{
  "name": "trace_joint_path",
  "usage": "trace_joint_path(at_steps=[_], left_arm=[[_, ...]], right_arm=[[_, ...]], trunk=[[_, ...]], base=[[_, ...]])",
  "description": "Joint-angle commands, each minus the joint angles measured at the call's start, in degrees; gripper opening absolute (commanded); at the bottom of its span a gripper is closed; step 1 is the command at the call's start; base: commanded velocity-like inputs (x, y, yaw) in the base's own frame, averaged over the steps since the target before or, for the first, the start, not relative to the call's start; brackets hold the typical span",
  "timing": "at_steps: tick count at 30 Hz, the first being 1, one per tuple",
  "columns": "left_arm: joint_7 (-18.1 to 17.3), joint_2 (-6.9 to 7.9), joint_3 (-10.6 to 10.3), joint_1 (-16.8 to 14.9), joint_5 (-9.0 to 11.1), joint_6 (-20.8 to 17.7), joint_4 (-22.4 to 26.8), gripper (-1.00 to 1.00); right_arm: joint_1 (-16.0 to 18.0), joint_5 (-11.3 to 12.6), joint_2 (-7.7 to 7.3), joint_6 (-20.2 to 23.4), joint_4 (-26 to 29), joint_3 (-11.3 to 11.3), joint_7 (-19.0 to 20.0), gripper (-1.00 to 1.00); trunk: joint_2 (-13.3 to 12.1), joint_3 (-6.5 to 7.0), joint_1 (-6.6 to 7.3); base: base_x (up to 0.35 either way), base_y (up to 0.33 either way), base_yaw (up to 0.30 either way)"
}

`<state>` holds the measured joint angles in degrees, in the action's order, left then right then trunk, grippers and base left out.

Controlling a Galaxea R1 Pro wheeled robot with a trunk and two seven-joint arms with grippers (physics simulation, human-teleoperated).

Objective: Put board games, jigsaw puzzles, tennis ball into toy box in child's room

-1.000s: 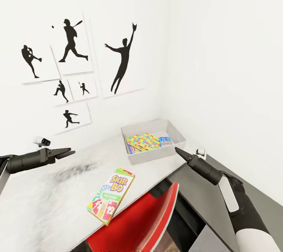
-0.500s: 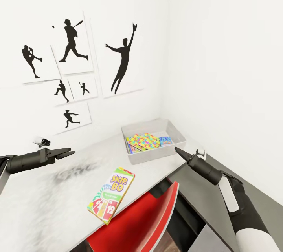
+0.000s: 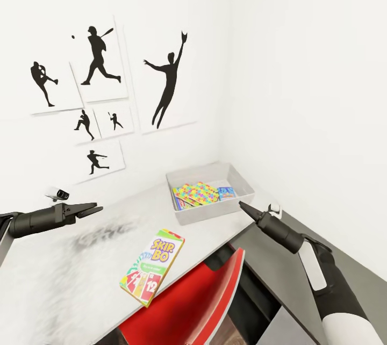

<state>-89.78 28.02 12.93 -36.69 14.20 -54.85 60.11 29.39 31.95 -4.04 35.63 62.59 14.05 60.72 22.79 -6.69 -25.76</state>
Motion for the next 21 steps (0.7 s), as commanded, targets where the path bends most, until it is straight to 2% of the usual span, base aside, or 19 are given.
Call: trace_joint_path(at_steps=[1, 9, 16, 21], left_arm=[[-0.2, 0.02, 0.0, 0.0, 0.0, -0.6, 0.0, 1.00], [-0.2, 0.22, 0.0, 0.0, 0.0, -0.6, 0.0, 1.00], [-0.2, 0.26, 0.1, 0.0, 0.0, -0.6, 0.0, 1.00], [-0.2, 0.26, 0.2, 0.0, 0.0, -0.6, 0.0, 1.00]], right_arm=[[0.0, 0.3, -0.01, 0.4, 0.0, 0.0, 0.0, 1.00], [0.0, 0.1, -0.01, 0.4, 0.1, 0.0, -0.1, 1.00], [0.0, 0.0, -0.01, 0.5, 0.2, 0.0, -0.1, 1.00], [0.0, 0.1, -0.01, 0.5, 0.2, 0.0, -0.1, 1.00]], trunk=[[0.1, -0.13, -0.03], [0.1, -0.05, -0.03], [0.1, 0.18, -0.03], [0.1, 0.29, -0.03]], base=[[-0.099, 0.000, 0.000], [-0.094, 0.000, 0.017], [-0.013, 0.004, 0.223], [-0.075, 0.154, 0.274]])
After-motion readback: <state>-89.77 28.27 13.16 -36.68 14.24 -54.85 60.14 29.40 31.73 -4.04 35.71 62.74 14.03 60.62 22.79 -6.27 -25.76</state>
